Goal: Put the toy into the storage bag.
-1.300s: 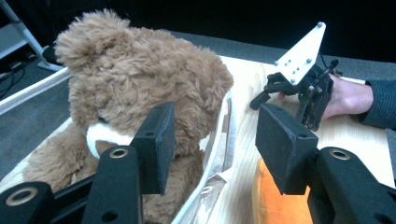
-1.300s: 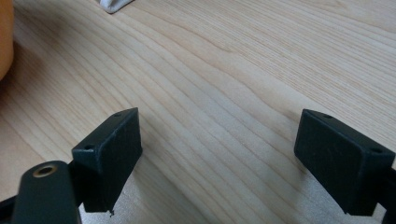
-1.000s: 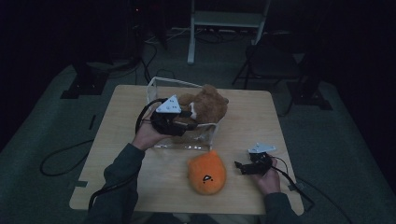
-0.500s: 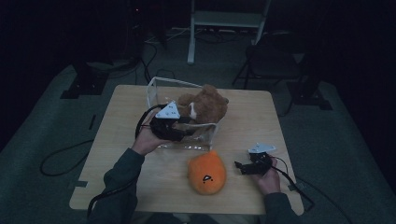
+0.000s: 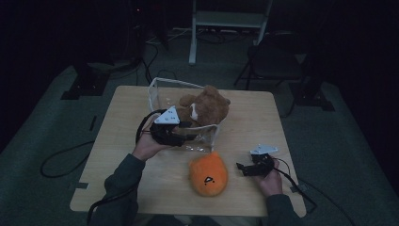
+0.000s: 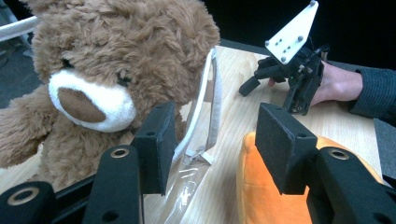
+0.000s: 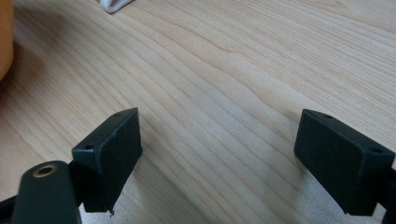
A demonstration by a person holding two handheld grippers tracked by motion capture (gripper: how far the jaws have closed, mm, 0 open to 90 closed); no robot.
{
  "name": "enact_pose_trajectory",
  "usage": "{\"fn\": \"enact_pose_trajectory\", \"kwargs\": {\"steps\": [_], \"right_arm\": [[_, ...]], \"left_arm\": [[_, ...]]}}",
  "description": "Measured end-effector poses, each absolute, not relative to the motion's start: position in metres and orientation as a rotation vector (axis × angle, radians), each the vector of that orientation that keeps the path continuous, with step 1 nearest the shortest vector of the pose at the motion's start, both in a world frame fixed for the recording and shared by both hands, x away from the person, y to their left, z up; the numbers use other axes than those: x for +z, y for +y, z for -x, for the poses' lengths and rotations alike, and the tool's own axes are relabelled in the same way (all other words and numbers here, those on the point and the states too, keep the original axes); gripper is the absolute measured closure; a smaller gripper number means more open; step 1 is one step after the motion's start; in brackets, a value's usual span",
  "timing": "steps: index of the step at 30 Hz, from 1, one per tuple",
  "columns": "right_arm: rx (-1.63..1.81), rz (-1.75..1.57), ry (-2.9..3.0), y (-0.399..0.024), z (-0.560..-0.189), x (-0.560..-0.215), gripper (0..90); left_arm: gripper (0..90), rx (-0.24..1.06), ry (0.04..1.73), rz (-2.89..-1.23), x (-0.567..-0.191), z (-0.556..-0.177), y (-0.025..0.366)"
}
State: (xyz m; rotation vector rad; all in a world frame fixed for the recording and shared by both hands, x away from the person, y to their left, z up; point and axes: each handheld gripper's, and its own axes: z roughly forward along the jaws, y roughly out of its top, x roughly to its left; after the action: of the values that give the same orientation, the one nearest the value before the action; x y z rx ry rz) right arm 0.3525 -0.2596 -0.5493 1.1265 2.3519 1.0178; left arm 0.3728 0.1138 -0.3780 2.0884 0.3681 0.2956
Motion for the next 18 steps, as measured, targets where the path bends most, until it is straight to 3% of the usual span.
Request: {"fn": "enact_pose_trajectory", "kwargs": {"steps": [18], "right_arm": [[1.018, -1.126, 2.352, -0.26, -0.352, -0.549, 14.3]], "left_arm": [[47.6, 0.285, 0.349, -2.074, -0.381, -0.358, 0.116]]}}
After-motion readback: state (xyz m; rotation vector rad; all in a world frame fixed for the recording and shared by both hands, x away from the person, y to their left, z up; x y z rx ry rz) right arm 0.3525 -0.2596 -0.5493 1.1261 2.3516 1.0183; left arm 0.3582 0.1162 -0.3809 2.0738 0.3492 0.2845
